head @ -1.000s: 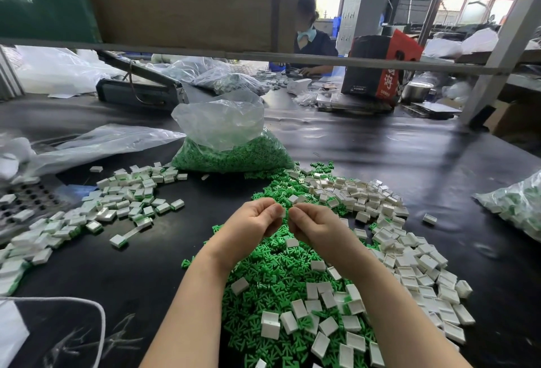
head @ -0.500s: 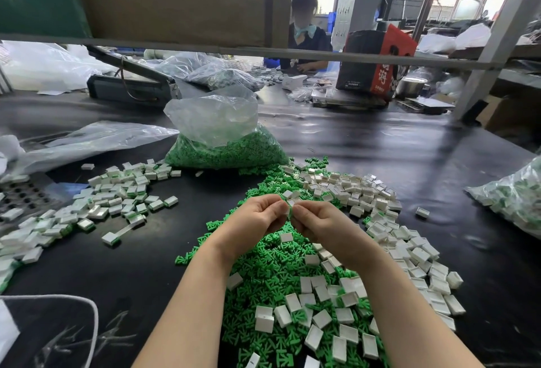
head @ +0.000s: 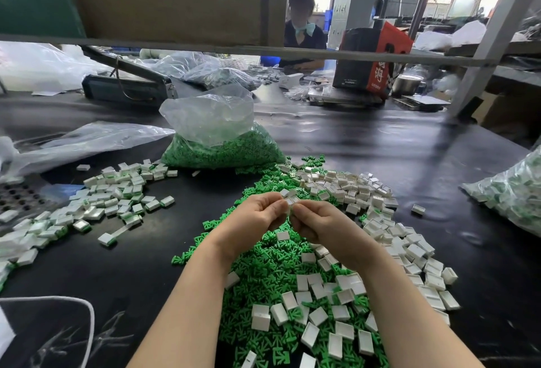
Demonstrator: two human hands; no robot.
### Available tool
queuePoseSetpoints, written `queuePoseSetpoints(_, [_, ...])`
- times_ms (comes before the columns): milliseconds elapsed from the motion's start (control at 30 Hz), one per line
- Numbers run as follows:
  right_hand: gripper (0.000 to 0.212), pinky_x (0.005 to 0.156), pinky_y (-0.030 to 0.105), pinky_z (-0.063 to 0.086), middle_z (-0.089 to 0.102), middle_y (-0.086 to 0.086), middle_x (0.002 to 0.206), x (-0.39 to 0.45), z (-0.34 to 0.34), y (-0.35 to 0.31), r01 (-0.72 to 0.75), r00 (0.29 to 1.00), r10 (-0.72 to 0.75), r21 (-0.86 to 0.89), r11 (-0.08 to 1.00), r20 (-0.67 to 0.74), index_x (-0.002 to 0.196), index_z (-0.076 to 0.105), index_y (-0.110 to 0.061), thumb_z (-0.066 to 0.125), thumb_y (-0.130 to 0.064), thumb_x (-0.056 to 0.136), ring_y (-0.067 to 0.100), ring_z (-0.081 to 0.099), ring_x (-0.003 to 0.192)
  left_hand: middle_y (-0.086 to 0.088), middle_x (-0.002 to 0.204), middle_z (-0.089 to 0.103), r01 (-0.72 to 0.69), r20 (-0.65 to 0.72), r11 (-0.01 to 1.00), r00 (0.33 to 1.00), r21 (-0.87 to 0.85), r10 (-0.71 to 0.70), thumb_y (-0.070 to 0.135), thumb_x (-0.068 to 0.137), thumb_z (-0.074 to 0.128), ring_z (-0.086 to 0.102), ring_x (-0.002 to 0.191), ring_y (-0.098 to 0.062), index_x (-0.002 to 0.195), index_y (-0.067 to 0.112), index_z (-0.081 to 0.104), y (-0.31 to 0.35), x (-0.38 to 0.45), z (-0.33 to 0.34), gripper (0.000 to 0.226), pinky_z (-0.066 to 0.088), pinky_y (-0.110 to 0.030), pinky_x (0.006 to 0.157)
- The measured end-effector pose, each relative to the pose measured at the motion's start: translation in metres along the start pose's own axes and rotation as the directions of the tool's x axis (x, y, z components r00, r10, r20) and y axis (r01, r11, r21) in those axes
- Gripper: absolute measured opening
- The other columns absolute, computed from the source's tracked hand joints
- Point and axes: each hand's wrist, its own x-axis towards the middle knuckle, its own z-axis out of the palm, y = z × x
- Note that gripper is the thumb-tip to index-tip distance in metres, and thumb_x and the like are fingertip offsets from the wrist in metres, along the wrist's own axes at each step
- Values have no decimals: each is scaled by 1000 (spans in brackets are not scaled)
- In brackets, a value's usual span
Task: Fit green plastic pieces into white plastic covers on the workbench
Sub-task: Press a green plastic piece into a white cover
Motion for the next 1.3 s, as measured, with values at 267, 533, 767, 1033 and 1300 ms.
queuePoseSetpoints(267, [37,48,20,25,40,-10,50,2,0,3,-26,1000,25,-34,999,-9,77,58,-11,40,-24,105,8,30,49,6,65,40,19,-2,1000,1000,21,-19,21,103,46,36,64,-13,72,20,48,-5,1,0,30,32,-28,65])
queuePoseSetpoints(533, [23,49,14,28,40,-14,56,1,-3,2,13,996,-16,45,999,83,87,50,-5,42,-18,104,2,32,50,6,68,41,21,19,1000,1000,-14,-21,23,102,47,36,72,-17,66,29,54,-4,-1,-1,37,34,-36,76])
queuePoseSetpoints(767, [31,50,15,31,43,-8,62,0,-7,2,17,993,-8,-76,997,122,72,51,-13,46,-16,103,3,35,52,11,61,42,22,87,997,996,80,-29,22,102,46,35,59,-8,71,22,51,-3,-5,-4,31,30,-22,58])
queuePoseSetpoints(1033, [34,47,17,28,41,-11,50,1,-1,1,-2,999,3,-22,1000,34,75,58,-11,44,-24,104,5,32,46,8,64,43,18,-8,1000,1000,16,-18,19,102,47,38,65,-13,72,21,50,-3,-4,-4,31,34,-27,68])
queuePoseSetpoints(1300, [37,50,22,27,39,-5,53,5,10,-5,-9,999,7,-35,999,-47,78,58,-8,39,-25,105,9,31,50,11,55,43,4,-105,991,994,130,9,19,102,46,34,56,-12,69,17,49,2,-5,-3,33,28,-28,56])
